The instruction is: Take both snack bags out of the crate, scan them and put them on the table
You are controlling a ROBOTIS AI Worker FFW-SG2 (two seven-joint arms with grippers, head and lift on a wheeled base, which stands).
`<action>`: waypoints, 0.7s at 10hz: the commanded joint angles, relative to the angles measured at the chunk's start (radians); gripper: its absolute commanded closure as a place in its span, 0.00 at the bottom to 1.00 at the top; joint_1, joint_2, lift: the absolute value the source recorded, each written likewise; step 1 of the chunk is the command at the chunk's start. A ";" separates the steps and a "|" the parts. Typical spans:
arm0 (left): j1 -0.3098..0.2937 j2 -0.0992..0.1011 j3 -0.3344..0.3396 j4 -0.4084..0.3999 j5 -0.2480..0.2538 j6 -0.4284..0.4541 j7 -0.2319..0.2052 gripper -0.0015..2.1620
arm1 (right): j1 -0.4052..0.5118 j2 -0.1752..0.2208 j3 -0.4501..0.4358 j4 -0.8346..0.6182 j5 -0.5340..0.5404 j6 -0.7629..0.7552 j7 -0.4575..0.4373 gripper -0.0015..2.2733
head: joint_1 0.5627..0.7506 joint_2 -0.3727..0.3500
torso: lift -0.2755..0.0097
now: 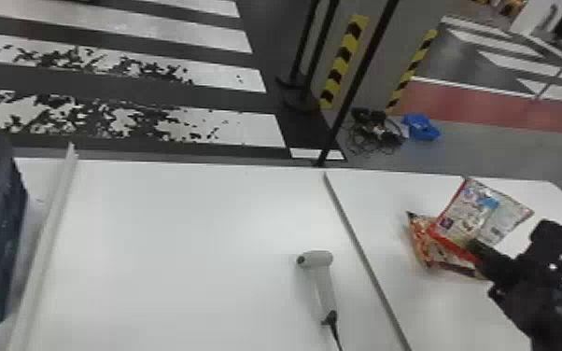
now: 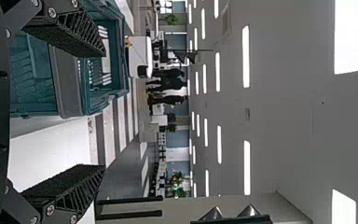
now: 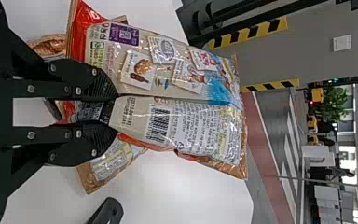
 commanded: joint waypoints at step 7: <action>0.003 0.002 0.003 -0.001 0.002 -0.012 -0.002 0.07 | 0.055 0.026 -0.009 -0.055 -0.023 -0.199 0.000 0.02 | 0.70 0.03 | 0.63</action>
